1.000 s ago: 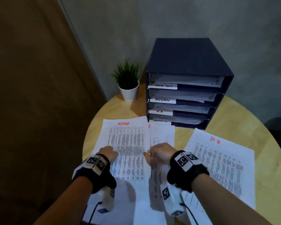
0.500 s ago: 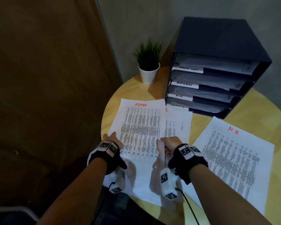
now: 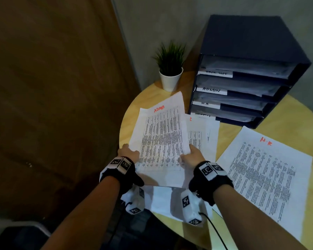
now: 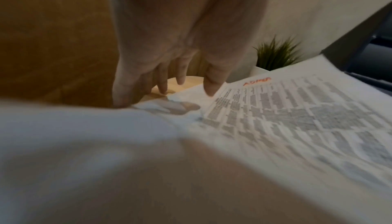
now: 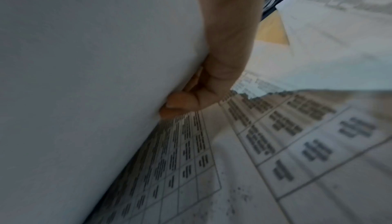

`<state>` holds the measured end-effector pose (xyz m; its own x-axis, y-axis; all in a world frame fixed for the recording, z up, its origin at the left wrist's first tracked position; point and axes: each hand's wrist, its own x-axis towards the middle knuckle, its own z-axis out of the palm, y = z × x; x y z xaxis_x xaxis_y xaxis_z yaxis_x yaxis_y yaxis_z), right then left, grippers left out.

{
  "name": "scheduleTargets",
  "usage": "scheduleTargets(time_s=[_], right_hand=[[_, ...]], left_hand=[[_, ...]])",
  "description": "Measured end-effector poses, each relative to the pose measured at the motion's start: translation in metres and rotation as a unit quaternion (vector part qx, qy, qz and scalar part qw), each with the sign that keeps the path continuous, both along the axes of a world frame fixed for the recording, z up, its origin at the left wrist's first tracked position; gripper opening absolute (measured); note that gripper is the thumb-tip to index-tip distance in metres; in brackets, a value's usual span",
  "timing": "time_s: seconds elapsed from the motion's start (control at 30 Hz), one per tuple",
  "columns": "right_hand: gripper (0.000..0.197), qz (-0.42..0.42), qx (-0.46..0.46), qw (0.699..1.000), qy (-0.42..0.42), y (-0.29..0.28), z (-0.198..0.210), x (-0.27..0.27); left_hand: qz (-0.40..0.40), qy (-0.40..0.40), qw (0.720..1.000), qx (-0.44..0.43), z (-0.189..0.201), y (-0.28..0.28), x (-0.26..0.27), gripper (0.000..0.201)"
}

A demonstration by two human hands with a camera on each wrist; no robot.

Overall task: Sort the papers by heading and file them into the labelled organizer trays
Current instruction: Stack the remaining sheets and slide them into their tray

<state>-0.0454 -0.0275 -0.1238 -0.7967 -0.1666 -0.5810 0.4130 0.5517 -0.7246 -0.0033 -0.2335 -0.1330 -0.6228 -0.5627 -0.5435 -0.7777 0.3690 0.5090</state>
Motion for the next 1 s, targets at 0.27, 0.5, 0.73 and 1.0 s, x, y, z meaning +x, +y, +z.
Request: scheduleTargets(time_s=[0.27, 0.5, 0.73, 1.0], right_hand=[[0.035, -0.016, -0.084, 0.996, 0.025, 0.044, 0.024, 0.006], [0.040, -0.004, -0.139, 0.990, 0.027, 0.067, 0.042, 0.010], [0.032, -0.068, -0.237, 0.968, 0.037, 0.079, 0.052, -0.010], [0.083, -0.080, -0.282, 0.955, 0.035, 0.091, 0.072, -0.031]], left_hand=[[0.107, 0.185, 0.955, 0.207, 0.028, -0.015, -0.001, 0.063], [0.041, 0.305, 0.907, 0.286, 0.094, -0.005, -0.027, 0.034], [-0.071, 0.339, 0.874, 0.341, 0.141, 0.016, -0.049, 0.020], [-0.228, 0.265, 0.818, 0.457, 0.150, 0.028, -0.063, 0.085]])
